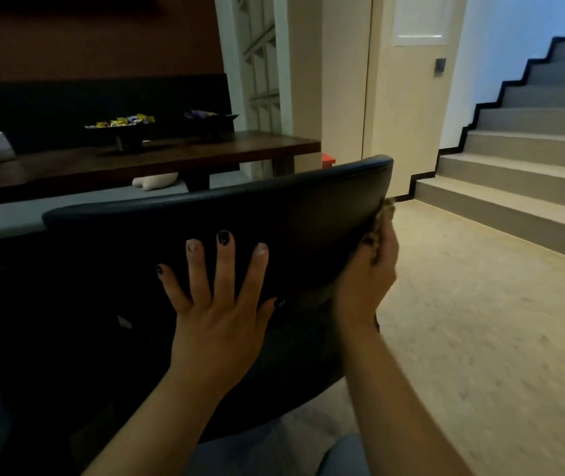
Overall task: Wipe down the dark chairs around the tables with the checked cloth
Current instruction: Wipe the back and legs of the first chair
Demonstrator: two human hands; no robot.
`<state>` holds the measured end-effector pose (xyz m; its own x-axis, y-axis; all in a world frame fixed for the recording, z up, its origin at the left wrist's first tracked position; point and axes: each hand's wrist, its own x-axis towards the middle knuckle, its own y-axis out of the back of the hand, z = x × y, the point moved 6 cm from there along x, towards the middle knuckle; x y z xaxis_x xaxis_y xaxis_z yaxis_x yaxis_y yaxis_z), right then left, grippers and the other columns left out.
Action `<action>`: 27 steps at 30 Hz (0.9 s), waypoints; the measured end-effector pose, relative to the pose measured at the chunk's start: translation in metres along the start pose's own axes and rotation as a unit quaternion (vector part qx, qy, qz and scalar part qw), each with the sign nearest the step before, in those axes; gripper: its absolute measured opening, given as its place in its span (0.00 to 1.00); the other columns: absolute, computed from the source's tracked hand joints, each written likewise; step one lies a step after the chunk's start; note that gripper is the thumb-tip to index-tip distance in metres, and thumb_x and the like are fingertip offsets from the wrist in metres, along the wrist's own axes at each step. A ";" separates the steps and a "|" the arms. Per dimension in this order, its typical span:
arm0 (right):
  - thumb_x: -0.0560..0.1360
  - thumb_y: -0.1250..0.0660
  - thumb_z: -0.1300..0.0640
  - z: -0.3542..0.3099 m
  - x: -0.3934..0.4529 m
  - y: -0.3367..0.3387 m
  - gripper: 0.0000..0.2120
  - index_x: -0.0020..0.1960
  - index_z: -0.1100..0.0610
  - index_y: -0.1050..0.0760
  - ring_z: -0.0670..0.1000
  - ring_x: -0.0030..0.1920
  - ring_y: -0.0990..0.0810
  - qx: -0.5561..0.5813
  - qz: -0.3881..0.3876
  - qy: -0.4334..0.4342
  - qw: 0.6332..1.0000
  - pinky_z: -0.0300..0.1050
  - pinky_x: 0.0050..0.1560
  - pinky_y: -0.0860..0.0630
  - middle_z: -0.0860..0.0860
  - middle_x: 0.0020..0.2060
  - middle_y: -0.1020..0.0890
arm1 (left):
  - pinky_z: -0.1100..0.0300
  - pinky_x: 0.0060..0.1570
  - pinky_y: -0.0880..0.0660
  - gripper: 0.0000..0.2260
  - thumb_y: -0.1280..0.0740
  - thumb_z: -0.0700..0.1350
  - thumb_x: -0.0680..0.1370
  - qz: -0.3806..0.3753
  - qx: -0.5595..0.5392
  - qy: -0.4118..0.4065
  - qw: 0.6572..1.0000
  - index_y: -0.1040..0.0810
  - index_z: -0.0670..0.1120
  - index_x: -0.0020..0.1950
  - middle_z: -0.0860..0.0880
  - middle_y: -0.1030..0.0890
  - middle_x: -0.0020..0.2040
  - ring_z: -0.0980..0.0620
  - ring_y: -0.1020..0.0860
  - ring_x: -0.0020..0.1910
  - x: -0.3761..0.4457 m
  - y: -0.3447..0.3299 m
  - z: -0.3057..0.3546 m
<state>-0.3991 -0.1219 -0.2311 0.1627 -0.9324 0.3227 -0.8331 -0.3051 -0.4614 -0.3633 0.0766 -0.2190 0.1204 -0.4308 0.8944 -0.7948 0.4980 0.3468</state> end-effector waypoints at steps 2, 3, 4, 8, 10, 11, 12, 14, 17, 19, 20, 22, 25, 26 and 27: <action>0.81 0.46 0.65 0.005 -0.019 0.002 0.20 0.67 0.47 0.33 0.26 0.58 0.32 -0.018 -0.006 0.064 0.998 0.22 0.60 0.38 0.31 0.57 0.30 | 0.32 0.70 0.64 0.37 0.44 0.59 0.79 0.005 0.000 -0.004 1.000 0.59 0.47 0.79 0.40 0.66 0.78 0.34 0.65 0.75 -0.001 -0.001 -0.001; 0.80 0.45 0.65 0.005 -0.011 0.003 0.20 0.68 0.49 0.32 0.27 0.58 0.32 -0.029 0.003 0.070 0.997 0.22 0.60 0.38 0.33 0.57 0.29 | 0.32 0.70 0.65 0.37 0.44 0.60 0.78 0.005 0.000 -0.007 1.000 0.59 0.47 0.79 0.40 0.66 0.78 0.34 0.65 0.75 -0.001 -0.001 -0.001; 0.80 0.45 0.65 0.005 0.006 0.002 0.19 0.67 0.50 0.30 0.28 0.58 0.31 -0.040 0.011 0.062 0.997 0.25 0.62 0.36 0.36 0.58 0.28 | 0.32 0.70 0.65 0.37 0.44 0.60 0.78 0.005 0.001 -0.009 1.000 0.59 0.47 0.79 0.40 0.66 0.78 0.34 0.65 0.75 -0.001 -0.001 -0.001; 0.80 0.44 0.61 -0.008 0.071 -0.005 0.17 0.65 0.48 0.25 0.45 0.62 0.27 -0.042 -0.014 -0.028 0.999 0.50 0.68 0.30 0.46 0.61 0.22 | 0.32 0.70 0.64 0.37 0.45 0.60 0.79 0.002 0.010 -0.009 1.000 0.59 0.47 0.79 0.40 0.65 0.78 0.34 0.65 0.75 0.002 0.000 0.002; 0.80 0.45 0.62 -0.018 0.059 -0.007 0.19 0.68 0.51 0.27 0.46 0.66 0.29 -0.044 -0.001 -0.017 0.999 0.50 0.70 0.32 0.48 0.64 0.24 | 0.32 0.70 0.64 0.37 0.44 0.60 0.79 0.003 0.015 -0.010 1.000 0.59 0.47 0.79 0.40 0.65 0.78 0.34 0.65 0.76 0.001 0.000 0.002; 0.80 0.46 0.63 -0.024 0.039 -0.007 0.20 0.70 0.53 0.29 0.46 0.67 0.30 -0.045 0.016 0.012 0.999 0.49 0.71 0.34 0.49 0.66 0.26 | 0.32 0.70 0.64 0.37 0.44 0.60 0.78 0.002 0.016 -0.012 1.000 0.59 0.47 0.79 0.40 0.65 0.78 0.35 0.65 0.76 0.000 0.000 0.003; 0.80 0.46 0.64 -0.031 0.014 -0.009 0.21 0.71 0.54 0.32 0.47 0.69 0.32 -0.047 0.020 0.058 0.997 0.47 0.72 0.35 0.50 0.68 0.28 | 0.32 0.70 0.63 0.37 0.44 0.60 0.78 0.002 0.017 -0.014 1.000 0.59 0.47 0.80 0.40 0.65 0.78 0.35 0.65 0.76 -0.001 -0.001 0.003; 0.78 0.47 0.64 -0.037 -0.031 -0.011 0.23 0.73 0.59 0.36 0.50 0.71 0.35 -0.058 0.001 0.160 0.985 0.43 0.73 0.38 0.55 0.70 0.31 | 0.33 0.71 0.63 0.38 0.43 0.60 0.77 -0.002 0.021 -0.018 1.000 0.59 0.47 0.80 0.41 0.65 0.78 0.36 0.65 0.76 -0.002 -0.002 0.003; 0.76 0.47 0.67 -0.046 -0.013 -0.012 0.24 0.71 0.62 0.34 0.45 0.69 0.34 -0.061 -0.003 0.219 0.974 0.34 0.71 0.39 0.55 0.68 0.30 | 0.34 0.71 0.62 0.38 0.41 0.58 0.77 -0.013 -0.004 -0.023 1.000 0.58 0.48 0.80 0.44 0.65 0.78 0.38 0.64 0.77 -0.003 0.004 -0.002; 0.75 0.46 0.69 -0.059 0.017 -0.012 0.24 0.70 0.61 0.31 0.39 0.66 0.32 -0.047 -0.006 0.209 0.977 0.30 0.68 0.39 0.49 0.65 0.28 | 0.34 0.72 0.60 0.37 0.41 0.56 0.78 -0.026 -0.047 0.009 0.999 0.59 0.47 0.80 0.46 0.64 0.79 0.42 0.62 0.78 -0.009 0.011 -0.005; 0.75 0.46 0.70 -0.068 0.024 -0.013 0.24 0.69 0.61 0.30 0.40 0.66 0.32 -0.034 -0.016 0.212 0.976 0.31 0.69 0.38 0.48 0.65 0.28 | 0.35 0.72 0.60 0.37 0.43 0.56 0.79 -0.039 -0.075 0.044 0.995 0.60 0.47 0.79 0.47 0.64 0.79 0.43 0.62 0.78 -0.015 0.013 -0.006; 0.75 0.46 0.71 -0.084 0.011 -0.018 0.23 0.68 0.62 0.29 0.49 0.69 0.32 -0.036 -0.018 0.258 0.965 0.38 0.72 0.38 0.55 0.68 0.28 | 0.39 0.73 0.62 0.35 0.45 0.57 0.80 -0.069 -0.141 0.150 0.976 0.63 0.49 0.79 0.47 0.66 0.78 0.43 0.62 0.78 -0.031 0.012 -0.008; 0.75 0.47 0.72 -0.086 -0.047 -0.030 0.23 0.69 0.69 0.32 0.60 0.74 0.42 -0.092 -0.076 0.385 0.915 0.59 0.74 0.42 0.59 0.72 0.36 | 0.42 0.74 0.60 0.33 0.48 0.63 0.80 -0.052 -0.329 0.404 0.852 0.67 0.60 0.76 0.51 0.70 0.77 0.50 0.63 0.77 -0.053 0.004 -0.017; 0.76 0.48 0.71 -0.078 -0.064 -0.032 0.22 0.69 0.70 0.34 0.62 0.74 0.45 -0.120 -0.117 0.431 0.887 0.63 0.73 0.44 0.58 0.73 0.39 | 0.43 0.74 0.57 0.33 0.49 0.64 0.80 -0.035 -0.387 0.500 0.774 0.68 0.62 0.76 0.52 0.68 0.78 0.52 0.62 0.77 -0.058 0.000 -0.021; 0.77 0.48 0.70 -0.069 -0.074 -0.033 0.21 0.70 0.70 0.37 0.64 0.74 0.46 -0.146 -0.156 0.480 0.851 0.65 0.73 0.45 0.55 0.74 0.42 | 0.44 0.75 0.56 0.33 0.49 0.64 0.80 -0.033 -0.429 0.583 0.690 0.67 0.62 0.76 0.52 0.65 0.78 0.52 0.59 0.77 -0.067 -0.009 -0.024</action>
<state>-0.4201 -0.0292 -0.1826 0.0110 -0.1850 0.9827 -0.9473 -0.3165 -0.0490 -0.3497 0.1192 -0.2752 0.9330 0.1746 0.3148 -0.1808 0.9835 -0.0098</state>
